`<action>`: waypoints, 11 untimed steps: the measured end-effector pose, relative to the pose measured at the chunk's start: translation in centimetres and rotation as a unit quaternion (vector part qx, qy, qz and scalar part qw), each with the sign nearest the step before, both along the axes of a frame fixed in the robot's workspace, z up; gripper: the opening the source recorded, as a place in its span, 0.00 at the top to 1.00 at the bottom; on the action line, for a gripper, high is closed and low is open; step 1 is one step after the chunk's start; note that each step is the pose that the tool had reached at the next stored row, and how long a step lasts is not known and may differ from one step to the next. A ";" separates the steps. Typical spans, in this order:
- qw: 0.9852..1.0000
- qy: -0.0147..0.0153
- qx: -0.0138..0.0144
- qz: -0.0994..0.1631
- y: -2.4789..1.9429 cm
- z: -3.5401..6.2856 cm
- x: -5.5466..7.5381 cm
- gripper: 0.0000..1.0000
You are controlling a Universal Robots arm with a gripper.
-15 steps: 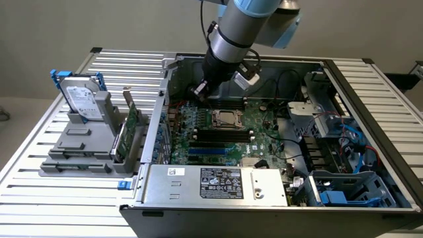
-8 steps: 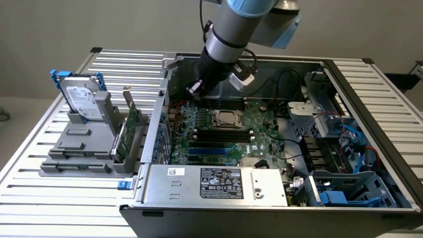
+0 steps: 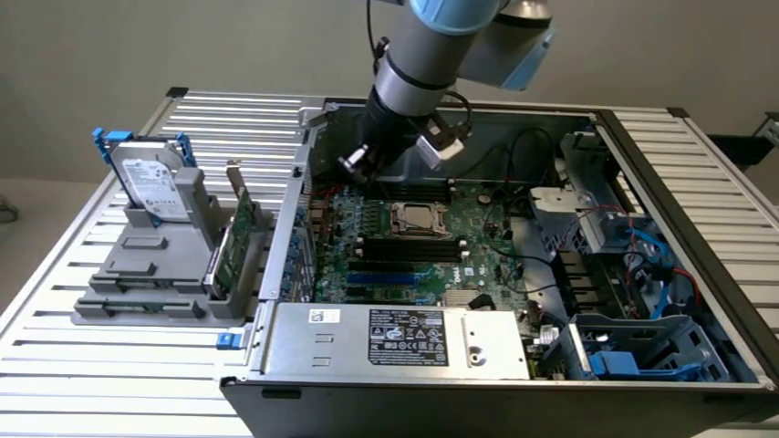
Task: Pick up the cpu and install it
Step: 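Close the cpu cover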
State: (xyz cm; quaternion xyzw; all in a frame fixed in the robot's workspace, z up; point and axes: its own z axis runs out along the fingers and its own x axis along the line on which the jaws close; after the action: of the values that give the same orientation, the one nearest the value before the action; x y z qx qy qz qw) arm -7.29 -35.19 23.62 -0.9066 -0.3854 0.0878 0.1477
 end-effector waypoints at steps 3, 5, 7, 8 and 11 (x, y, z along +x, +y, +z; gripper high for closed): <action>1.000 0.000 0.001 -0.018 0.00 0.01 -0.1 0.89; 1.000 0.000 0.002 -0.030 0.00 0.00 -0.2 0.89; 0.999 0.000 0.004 -0.038 0.00 0.00 -0.4 0.89; 0.999 0.000 0.007 -0.041 0.00 0.00 -0.5 0.89; 0.999 0.000 0.014 -0.044 0.00 0.00 -1.2 0.89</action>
State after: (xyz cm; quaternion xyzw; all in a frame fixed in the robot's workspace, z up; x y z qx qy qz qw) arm -8.44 -35.19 23.62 -0.9206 -0.3462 0.0763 0.1639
